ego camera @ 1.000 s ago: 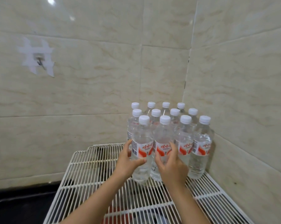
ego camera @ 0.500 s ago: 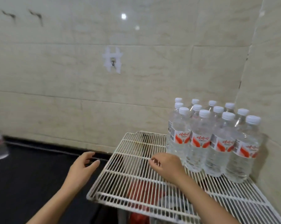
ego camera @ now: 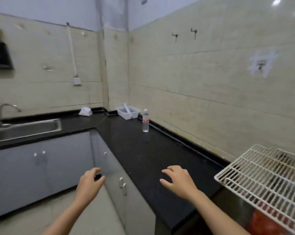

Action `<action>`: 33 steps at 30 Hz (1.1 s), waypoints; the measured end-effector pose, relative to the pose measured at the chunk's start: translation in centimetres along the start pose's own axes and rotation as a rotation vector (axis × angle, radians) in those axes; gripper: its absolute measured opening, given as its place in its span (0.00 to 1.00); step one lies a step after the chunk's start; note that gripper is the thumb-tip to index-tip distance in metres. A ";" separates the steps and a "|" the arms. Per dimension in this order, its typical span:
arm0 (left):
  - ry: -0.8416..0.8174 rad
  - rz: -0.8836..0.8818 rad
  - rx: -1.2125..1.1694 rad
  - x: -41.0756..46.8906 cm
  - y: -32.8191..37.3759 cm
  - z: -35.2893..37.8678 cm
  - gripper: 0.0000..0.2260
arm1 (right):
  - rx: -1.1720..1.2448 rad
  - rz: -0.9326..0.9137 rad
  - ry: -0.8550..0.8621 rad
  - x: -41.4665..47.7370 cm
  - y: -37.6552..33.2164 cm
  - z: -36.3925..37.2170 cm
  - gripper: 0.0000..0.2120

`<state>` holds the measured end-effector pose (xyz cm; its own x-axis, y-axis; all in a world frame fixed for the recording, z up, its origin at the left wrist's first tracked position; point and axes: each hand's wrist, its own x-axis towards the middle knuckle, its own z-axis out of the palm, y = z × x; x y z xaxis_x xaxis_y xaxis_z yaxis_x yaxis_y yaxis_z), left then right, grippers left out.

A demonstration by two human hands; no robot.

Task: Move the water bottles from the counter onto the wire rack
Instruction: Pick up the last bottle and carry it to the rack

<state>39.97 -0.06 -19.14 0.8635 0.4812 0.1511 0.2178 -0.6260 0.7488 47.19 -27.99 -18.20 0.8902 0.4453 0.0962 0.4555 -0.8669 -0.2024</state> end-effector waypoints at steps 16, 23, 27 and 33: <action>0.124 -0.107 0.037 -4.6 -12.4 -11.4 0.15 | 0.086 -0.074 -0.055 2.8 -17.4 6.3 0.21; 0.133 -0.045 0.030 4.4 -11.5 -11.0 0.16 | 0.085 -0.097 0.029 13.3 -17.1 6.2 0.21; 0.121 -0.018 0.038 11.7 -10.9 -10.4 0.16 | 0.108 -0.084 0.054 20.1 -16.4 6.6 0.20; 0.109 -0.045 -0.026 21.0 -10.4 -8.6 0.16 | 0.105 -0.087 0.027 29.5 -15.5 7.5 0.20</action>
<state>51.94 21.83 -18.26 0.7981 0.5734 0.1852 0.2423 -0.5867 0.7727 66.32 0.30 -19.56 0.8480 0.5102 0.1434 0.5288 -0.7967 -0.2928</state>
